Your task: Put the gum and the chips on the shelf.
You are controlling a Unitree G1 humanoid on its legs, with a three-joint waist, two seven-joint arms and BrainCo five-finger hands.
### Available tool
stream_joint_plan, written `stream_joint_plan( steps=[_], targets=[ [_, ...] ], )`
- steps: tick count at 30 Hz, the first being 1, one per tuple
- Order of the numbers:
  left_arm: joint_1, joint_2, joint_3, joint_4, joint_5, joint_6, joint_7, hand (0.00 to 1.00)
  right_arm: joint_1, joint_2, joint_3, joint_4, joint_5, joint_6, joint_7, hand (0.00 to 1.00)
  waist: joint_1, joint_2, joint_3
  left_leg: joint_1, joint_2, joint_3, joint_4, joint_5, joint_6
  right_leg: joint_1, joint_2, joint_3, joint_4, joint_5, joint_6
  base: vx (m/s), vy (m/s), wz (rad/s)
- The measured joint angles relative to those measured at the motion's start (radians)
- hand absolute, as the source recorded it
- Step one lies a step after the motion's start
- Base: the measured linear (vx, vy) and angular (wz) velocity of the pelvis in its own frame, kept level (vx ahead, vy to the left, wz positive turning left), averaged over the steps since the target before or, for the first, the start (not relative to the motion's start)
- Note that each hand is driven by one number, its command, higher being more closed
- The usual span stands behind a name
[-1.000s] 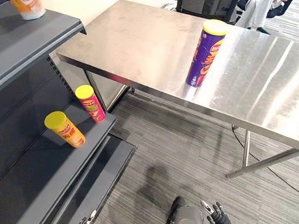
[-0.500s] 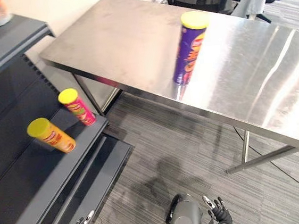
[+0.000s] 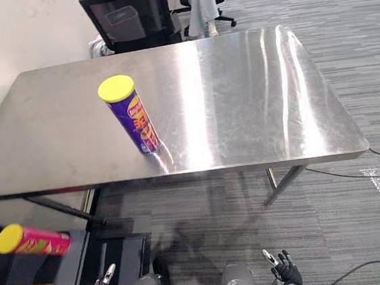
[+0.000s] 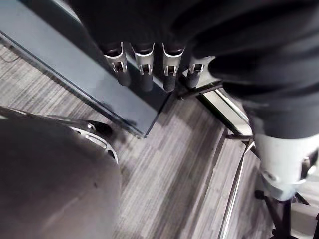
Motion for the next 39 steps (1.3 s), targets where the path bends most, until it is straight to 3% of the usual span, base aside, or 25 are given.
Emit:
stream_joint_plan(
  steps=[1, 2, 5, 10, 15, 21, 27, 33, 38, 39],
  targets=[
    [-0.003, 0.004, 0.009, 0.018, 0.002, -0.007, -0.001, 0.00, -0.009, 0.012, 0.010, 0.011, 0.001, 0.000, -0.002, 0.00, 0.003, -0.013, -0.011, 0.026, -0.023, -0.009, -0.004, 0.041, 0.022, 0.006, -0.013, 0.025, 0.017, -0.018, 0.031, 0.22, 0.282, -0.42],
    [0.001, 0.019, 0.005, 0.020, 0.003, -0.009, 0.001, 0.00, -0.006, 0.028, 0.019, 0.004, 0.000, -0.002, 0.002, 0.00, 0.001, -0.040, -0.018, 0.032, -0.041, -0.011, -0.004, 0.030, 0.017, 0.011, -0.031, 0.024, 0.003, -0.013, 0.041, 0.20, 0.258, -0.35],
    [0.000, 0.043, -0.002, 0.022, 0.003, -0.012, 0.000, 0.00, -0.011, 0.053, 0.018, 0.001, -0.009, -0.006, 0.000, 0.00, 0.003, -0.067, -0.023, 0.051, -0.078, 0.016, -0.006, -0.005, 0.048, 0.052, -0.070, 0.020, -0.068, 0.009, 0.078, 0.17, 0.240, -0.14],
    [-0.001, 0.045, -0.046, 0.029, 0.028, -0.008, 0.000, 0.00, -0.010, 0.053, 0.013, 0.002, -0.006, -0.017, -0.019, 0.00, 0.000, -0.046, -0.033, 0.084, -0.101, 0.027, -0.004, -0.031, 0.059, 0.107, -0.091, 0.012, -0.133, 0.040, 0.103, 0.05, 0.106, -0.09],
    [0.001, 0.043, -0.064, 0.041, 0.042, 0.004, -0.002, 0.00, -0.005, 0.053, -0.004, 0.021, -0.006, -0.026, -0.071, 0.00, -0.001, -0.018, -0.050, 0.084, -0.083, 0.026, -0.006, -0.031, 0.059, 0.110, -0.065, 0.002, -0.169, 0.073, 0.101, -0.03, -0.010, -0.10],
    [0.000, 0.044, -0.070, 0.071, 0.046, 0.002, -0.024, 0.00, 0.025, 0.056, -0.070, 0.057, -0.006, -0.057, -0.154, 0.00, 0.000, -0.027, -0.072, 0.085, -0.074, 0.017, -0.043, -0.014, 0.054, 0.126, -0.055, -0.041, -0.240, 0.115, 0.095, -0.05, 0.001, -0.03],
    [0.025, 0.056, -0.069, 0.075, 0.049, 0.006, -0.026, 0.00, 0.030, 0.068, -0.194, 0.084, 0.008, -0.068, -0.254, 0.00, 0.001, -0.046, -0.090, 0.122, -0.079, 0.000, -0.104, 0.004, 0.049, 0.160, -0.060, -0.105, -0.304, 0.149, 0.079, 0.01, 0.011, -0.09],
    [0.038, 0.063, -0.043, 0.048, 0.089, 0.032, -0.041, 0.00, 0.007, 0.056, -0.451, -0.005, 0.121, -0.105, -0.364, 0.00, 0.002, -0.056, -0.105, 0.128, -0.088, -0.006, -0.117, 0.006, 0.057, 0.179, -0.062, -0.112, -0.339, 0.172, 0.098, 0.07, 0.011, 0.00],
    [0.061, 0.068, -0.028, 0.005, 0.090, 0.034, -0.047, 0.00, -0.023, -0.004, -0.606, -0.212, 0.159, -0.179, -0.438, 0.00, 0.002, -0.072, -0.114, 0.142, -0.093, 0.000, -0.133, 0.005, 0.058, 0.181, -0.066, -0.109, -0.339, 0.172, 0.097, 0.04, 0.021, -0.06],
    [0.073, 0.069, -0.027, -0.012, 0.090, 0.034, -0.047, 0.00, -0.040, -0.040, -0.640, -0.296, 0.156, -0.213, -0.477, 0.00, 0.002, -0.077, -0.116, 0.149, -0.094, 0.010, -0.140, 0.005, 0.057, 0.180, -0.067, -0.101, -0.339, 0.171, 0.095, 0.01, 0.032, -0.16]
  ],
)
